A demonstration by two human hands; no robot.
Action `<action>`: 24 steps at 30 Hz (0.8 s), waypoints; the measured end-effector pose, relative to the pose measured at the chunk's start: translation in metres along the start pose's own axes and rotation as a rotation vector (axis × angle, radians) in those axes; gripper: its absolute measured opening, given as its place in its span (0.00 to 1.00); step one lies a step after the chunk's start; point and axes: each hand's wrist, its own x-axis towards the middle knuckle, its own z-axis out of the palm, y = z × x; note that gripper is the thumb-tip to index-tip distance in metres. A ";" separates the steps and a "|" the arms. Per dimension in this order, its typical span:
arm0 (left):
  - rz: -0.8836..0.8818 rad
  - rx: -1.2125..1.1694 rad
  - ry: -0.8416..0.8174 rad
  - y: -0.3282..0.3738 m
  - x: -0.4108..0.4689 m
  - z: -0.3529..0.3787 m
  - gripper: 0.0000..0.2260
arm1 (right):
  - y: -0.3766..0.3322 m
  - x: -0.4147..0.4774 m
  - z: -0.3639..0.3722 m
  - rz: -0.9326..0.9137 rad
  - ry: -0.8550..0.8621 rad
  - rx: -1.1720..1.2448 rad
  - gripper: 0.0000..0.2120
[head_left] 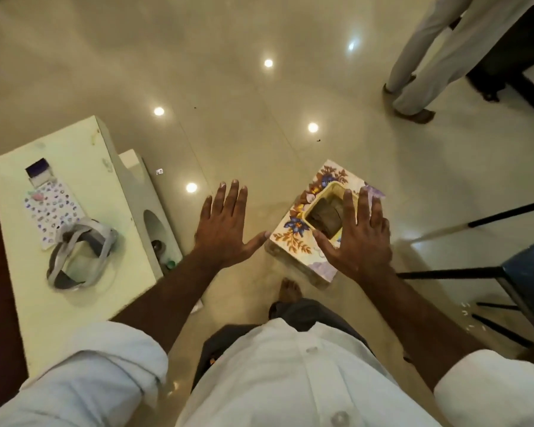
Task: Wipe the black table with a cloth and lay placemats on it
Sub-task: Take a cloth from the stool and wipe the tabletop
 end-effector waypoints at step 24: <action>0.583 0.117 -0.177 -0.137 0.484 -0.112 0.53 | -0.110 0.373 0.004 0.603 -0.103 0.125 0.54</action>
